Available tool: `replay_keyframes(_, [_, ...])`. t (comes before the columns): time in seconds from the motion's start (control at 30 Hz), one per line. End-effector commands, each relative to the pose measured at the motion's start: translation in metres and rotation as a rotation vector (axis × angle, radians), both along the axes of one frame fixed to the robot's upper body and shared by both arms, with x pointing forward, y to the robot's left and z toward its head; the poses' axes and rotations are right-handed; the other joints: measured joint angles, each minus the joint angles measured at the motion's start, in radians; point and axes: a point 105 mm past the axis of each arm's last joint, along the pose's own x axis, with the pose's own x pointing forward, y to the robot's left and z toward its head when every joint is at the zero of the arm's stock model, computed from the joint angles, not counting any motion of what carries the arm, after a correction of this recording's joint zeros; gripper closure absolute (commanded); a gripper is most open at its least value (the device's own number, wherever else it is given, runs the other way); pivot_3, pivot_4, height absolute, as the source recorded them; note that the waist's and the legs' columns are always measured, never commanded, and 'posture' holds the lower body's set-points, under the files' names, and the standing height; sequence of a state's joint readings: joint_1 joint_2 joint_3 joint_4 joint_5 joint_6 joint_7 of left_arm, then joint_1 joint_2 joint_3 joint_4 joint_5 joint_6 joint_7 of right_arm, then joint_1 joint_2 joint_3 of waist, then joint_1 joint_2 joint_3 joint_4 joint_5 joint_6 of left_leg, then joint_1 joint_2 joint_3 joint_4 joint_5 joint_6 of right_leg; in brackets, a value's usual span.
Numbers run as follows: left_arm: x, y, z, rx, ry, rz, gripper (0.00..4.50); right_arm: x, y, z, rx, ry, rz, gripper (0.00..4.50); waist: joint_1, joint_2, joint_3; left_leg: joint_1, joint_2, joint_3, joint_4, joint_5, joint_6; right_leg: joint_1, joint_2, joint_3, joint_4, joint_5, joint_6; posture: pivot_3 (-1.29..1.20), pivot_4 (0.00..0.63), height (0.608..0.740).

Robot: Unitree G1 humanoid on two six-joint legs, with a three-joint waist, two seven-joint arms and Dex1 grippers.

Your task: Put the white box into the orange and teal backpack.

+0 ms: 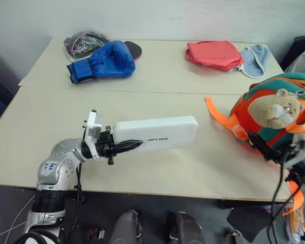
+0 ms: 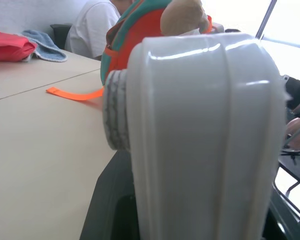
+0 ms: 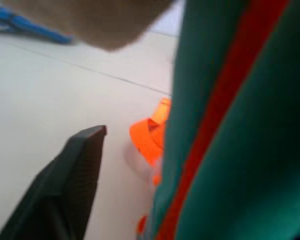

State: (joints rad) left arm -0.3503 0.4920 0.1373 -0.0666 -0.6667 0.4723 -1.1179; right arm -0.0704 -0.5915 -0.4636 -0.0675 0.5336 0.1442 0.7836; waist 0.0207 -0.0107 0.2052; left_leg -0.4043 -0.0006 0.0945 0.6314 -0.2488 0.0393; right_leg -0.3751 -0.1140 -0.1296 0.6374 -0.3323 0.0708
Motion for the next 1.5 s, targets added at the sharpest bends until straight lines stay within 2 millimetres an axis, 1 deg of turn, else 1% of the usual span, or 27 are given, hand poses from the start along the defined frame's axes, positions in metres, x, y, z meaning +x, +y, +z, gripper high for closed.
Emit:
replay_keyframes(0.03, [0.007,0.031,0.012,-0.072,0.007,0.15,3.23,0.01,0.03,0.008,-0.013,-0.042,0.123,2.35,-0.005,0.0,0.0,0.0,0.0,0.0,0.0,0.0,0.0,0.0,0.0,0.0,0.0,0.0,0.0,0.0,0.15,0.74])
replay_keyframes(0.07, [0.01,0.042,0.01,-0.086,0.029,0.209,3.23,0.012,0.047,0.008,-0.022,-0.051,0.188,2.68,-0.007,0.0,0.0,0.0,0.0,0.0,0.0,0.0,0.0,0.0,0.0,0.0,0.0,0.0,0.0,0.0,0.15,0.74])
replay_keyframes(0.1, [0.012,0.05,0.008,-0.095,0.043,0.248,3.23,0.013,0.058,0.008,-0.029,-0.058,0.231,3.09,-0.012,0.0,0.0,0.001,0.001,0.0,-0.001,0.0,0.0,0.0,0.0,-0.001,0.001,0.0,0.0,0.0,0.15,0.74])
replay_keyframes(0.13, [0.013,0.054,0.008,-0.101,0.052,0.27,3.23,0.014,0.064,0.009,-0.034,-0.061,0.255,3.4,-0.016,0.0,0.0,0.001,0.001,0.0,-0.001,0.0,-0.001,0.0,0.0,-0.001,0.001,0.0,0.0,0.0,0.15,0.74])
replay_keyframes(0.23, [0.02,0.081,0.005,-0.141,0.085,0.421,3.23,0.01,0.12,0.019,0.022,-0.1,0.454,4.4,-0.023,0.0,0.0,0.0,0.001,-0.001,0.0,0.0,0.0,0.0,0.0,-0.001,0.001,0.0,0.0,0.0,0.15,0.74])
replay_keyframes(0.3, [0.021,0.092,0.004,-0.15,0.094,0.473,3.23,0.003,0.153,0.027,0.063,-0.113,0.578,4.48,-0.028,0.0,0.0,0.0,0.001,0.0,0.0,0.0,-0.001,-0.001,0.0,0.0,0.002,0.0,0.0,0.0,0.15,0.74])
replay_keyframes(0.37, [0.021,0.097,0.004,-0.149,0.094,0.496,3.23,-0.009,0.178,0.034,0.095,-0.123,0.691,4.48,-0.027,0.0,0.0,0.0,0.001,-0.001,-0.001,0.0,-0.001,-0.001,0.0,0.0,0.003,0.0,0.0,0.0,0.15,0.74])
replay_keyframes(0.43, [0.022,0.101,0.006,-0.151,0.075,0.522,3.23,-0.023,0.194,0.034,0.106,-0.095,0.798,4.48,-0.025,0.0,0.0,0.0,0.001,-0.001,-0.001,0.0,-0.002,-0.002,0.0,0.0,0.003,0.0,0.0,0.0,0.15,0.74])
replay_keyframes(0.5, [0.021,0.105,0.01,-0.155,0.057,0.536,3.23,-0.038,0.202,0.031,0.091,-0.044,0.887,4.48,-0.023,-0.001,0.0,0.0,0.001,-0.001,-0.001,-0.001,-0.002,-0.001,0.0,0.0,0.001,0.0,0.0,0.0,0.15,0.74])
replay_keyframes(0.53, [0.019,0.105,0.012,-0.154,0.052,0.535,3.23,-0.044,0.201,0.029,0.088,-0.012,0.918,4.48,-0.021,-0.001,0.0,0.0,0.0,-0.001,-0.001,-0.001,-0.001,-0.001,0.0,0.0,0.0,0.0,0.0,0.0,0.15,0.74])
replay_keyframes(0.6, [0.016,0.107,0.017,-0.149,0.037,0.529,3.23,-0.056,0.193,0.025,0.064,0.063,0.961,4.48,-0.019,-0.001,0.0,-0.001,0.0,-0.001,0.0,-0.003,0.001,0.0,-0.001,0.0,0.0,0.0,0.0,0.0,0.15,0.74])
replay_keyframes(0.67, [0.012,0.108,0.023,-0.147,0.02,0.523,3.23,-0.064,0.18,0.021,0.04,0.136,0.972,4.48,-0.02,-0.002,0.0,-0.001,-0.001,-0.001,0.0,-0.004,0.002,0.0,-0.002,0.0,-0.001,0.001,0.001,0.0,0.15,0.74])
replay_keyframes(0.73, [0.006,0.108,0.032,-0.144,-0.009,0.509,3.23,-0.066,0.163,0.018,0.014,0.19,0.944,4.48,-0.019,-0.002,0.0,-0.001,-0.001,-0.001,0.0,-0.005,0.002,0.0,-0.002,0.0,-0.004,0.001,0.002,0.0,0.15,0.74])
replay_keyframes(0.8, [0.001,0.107,0.043,-0.149,-0.04,0.489,3.23,-0.065,0.148,0.016,-0.011,0.231,0.905,4.48,-0.019,-0.002,0.0,-0.001,-0.001,-0.001,0.0,-0.005,0.002,0.001,-0.002,0.0,-0.005,0.001,0.003,0.0,0.15,0.74])
replay_keyframes(0.87, [-0.004,0.108,0.064,-0.232,-0.07,0.475,3.23,-0.059,0.131,0.015,-0.029,0.257,0.848,4.48,-0.02,-0.002,0.0,-0.001,-0.001,-0.001,0.0,-0.005,0.001,0.001,-0.002,0.0,-0.005,0.002,0.003,0.0,0.15,0.74])
replay_keyframes(0.93, [-0.01,0.1,0.075,-0.221,-0.108,0.437,3.23,-0.052,0.116,0.015,-0.048,0.272,0.797,4.48,-0.02,-0.003,0.0,-0.001,-0.001,-0.001,0.0,-0.005,0.002,0.001,-0.002,0.0,-0.005,0.002,0.003,0.0,0.15,0.74])
replay_keyframes(1.0, [-0.012,0.082,0.082,-0.203,-0.144,0.376,3.23,-0.046,0.107,0.014,-0.071,0.283,0.759,4.48,-0.018,-0.003,0.0,-0.001,-0.001,-0.001,0.0,-0.004,0.002,0.001,-0.002,0.0,-0.005,0.002,0.003,0.0,0.15,0.74])
replay_keyframes(1.13, [-0.006,0.044,0.091,-0.148,-0.208,0.267,3.23,-0.043,0.106,0.014,-0.074,0.296,0.766,4.48,-0.002,-0.003,0.0,-0.001,-0.001,0.0,0.0,-0.004,0.002,0.002,-0.002,0.0,-0.005,0.002,0.004,0.0,0.15,0.74])
replay_keyframes(1.2, [0.003,0.032,0.098,-0.169,-0.225,0.236,3.23,-0.043,0.11,0.013,-0.074,0.298,0.783,4.48,0.006,-0.003,0.001,-0.001,-0.001,0.0,0.001,-0.004,0.002,0.002,-0.001,0.0,-0.005,0.002,0.004,0.0,0.15,0.74])
replay_keyframes(1.27, [0.006,0.013,0.098,-0.135,-0.257,0.158,3.23,-0.043,0.114,0.012,-0.072,0.296,0.792,4.48,0.007,-0.003,0.001,-0.001,-0.001,0.0,0.002,-0.003,0.002,0.002,-0.001,0.0,-0.005,0.003,0.005,0.0,0.15,0.74])
replay_keyframes(1.3, [0.006,0.006,0.097,-0.12,-0.267,0.127,3.23,-0.043,0.115,0.012,-0.07,0.294,0.793,4.48,0.007,-0.003,0.001,-0.001,-0.001,0.0,0.002,-0.003,0.003,0.002,-0.001,0.0,-0.005,0.003,0.005,0.0,0.15,0.74])
replay_keyframes(1.4, [0.002,-0.009,0.088,-0.034,-0.304,0.036,3.23,-0.042,0.118,0.011,-0.068,0.288,0.789,4.48,-0.001,-0.003,0.0,-0.001,-0.001,0.002,0.001,-0.003,0.003,0.002,-0.001,0.0,-0.006,0.003,0.005,0.0,0.15,0.74])
replay_keyframes(1.5, [0.001,-0.012,0.08,0.013,-0.32,-0.019,3.23,-0.041,0.118,0.01,-0.063,0.287,0.781,4.48,-0.001,-0.003,0.001,-0.001,-0.001,0.002,0.0,-0.003,0.002,0.001,0.0,0.0,-0.007,0.003,0.005,0.0,0.15,0.74])
